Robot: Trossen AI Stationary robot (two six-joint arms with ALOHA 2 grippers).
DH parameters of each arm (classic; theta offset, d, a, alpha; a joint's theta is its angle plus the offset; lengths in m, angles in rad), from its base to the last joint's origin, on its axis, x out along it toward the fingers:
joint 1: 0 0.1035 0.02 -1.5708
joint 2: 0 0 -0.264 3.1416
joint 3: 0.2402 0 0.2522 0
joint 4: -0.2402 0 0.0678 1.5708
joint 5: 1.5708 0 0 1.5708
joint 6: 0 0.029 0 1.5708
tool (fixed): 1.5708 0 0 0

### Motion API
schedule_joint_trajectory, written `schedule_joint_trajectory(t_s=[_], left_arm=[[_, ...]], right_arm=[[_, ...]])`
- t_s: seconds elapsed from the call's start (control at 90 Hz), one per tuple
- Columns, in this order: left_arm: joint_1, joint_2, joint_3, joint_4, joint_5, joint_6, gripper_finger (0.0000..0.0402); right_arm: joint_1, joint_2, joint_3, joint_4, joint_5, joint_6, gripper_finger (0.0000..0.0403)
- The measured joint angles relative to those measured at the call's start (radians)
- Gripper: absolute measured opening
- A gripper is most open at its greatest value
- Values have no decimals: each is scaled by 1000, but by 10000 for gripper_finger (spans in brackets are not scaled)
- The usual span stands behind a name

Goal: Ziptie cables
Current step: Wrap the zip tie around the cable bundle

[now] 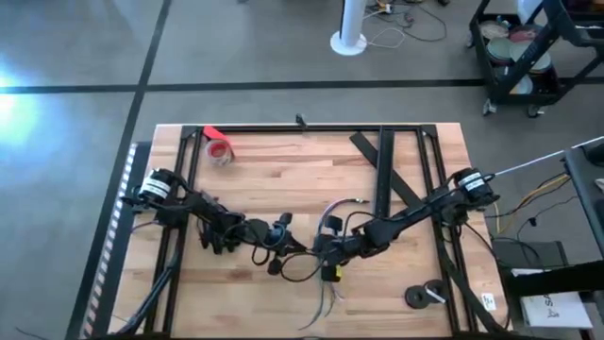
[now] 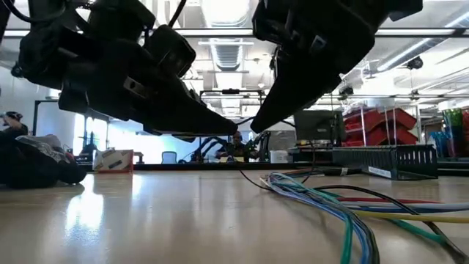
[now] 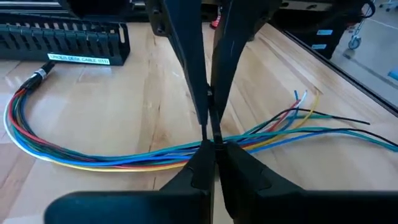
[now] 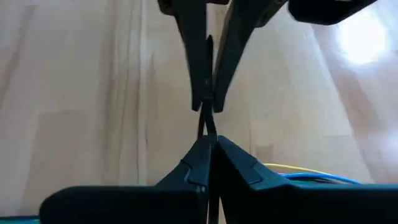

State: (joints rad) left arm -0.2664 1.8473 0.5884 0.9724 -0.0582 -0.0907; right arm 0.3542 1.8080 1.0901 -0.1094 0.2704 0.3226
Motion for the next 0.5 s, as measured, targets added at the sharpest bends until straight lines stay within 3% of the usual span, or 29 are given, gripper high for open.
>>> schedule_joint_trajectory(t_s=[0.5], left_arm=[[0, 0, 0, 23, -2, 0, 7]], right_arm=[[-12, 50, 0, 73, -17, -17, 2]])
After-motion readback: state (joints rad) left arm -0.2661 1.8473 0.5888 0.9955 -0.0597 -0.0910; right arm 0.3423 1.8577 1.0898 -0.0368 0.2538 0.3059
